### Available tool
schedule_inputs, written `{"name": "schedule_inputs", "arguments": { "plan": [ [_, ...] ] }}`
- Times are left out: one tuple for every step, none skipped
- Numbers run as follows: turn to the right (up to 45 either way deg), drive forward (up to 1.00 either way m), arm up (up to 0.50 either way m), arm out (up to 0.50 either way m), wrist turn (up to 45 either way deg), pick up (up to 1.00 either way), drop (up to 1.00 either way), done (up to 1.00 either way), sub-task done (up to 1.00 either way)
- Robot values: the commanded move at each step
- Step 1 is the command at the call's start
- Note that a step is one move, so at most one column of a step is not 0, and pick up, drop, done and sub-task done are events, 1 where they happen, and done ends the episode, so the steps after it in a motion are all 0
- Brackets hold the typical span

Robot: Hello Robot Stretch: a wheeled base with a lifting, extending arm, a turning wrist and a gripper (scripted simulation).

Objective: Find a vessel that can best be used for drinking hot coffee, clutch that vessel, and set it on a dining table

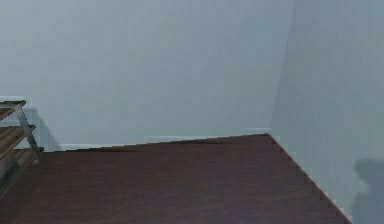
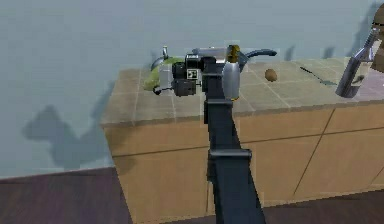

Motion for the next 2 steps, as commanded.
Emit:
{"name": "schedule_inputs", "arguments": {
  "plan": [
    [0.0, 0.0, 0.06, 0.0, 0.0, 0.0, 0.0, 0.0, 0.0],
    [0.0, 0.0, 0.0, 0.0, -45.0, 0.0, 0.0, 0.0, 0.0]
  ]
}}
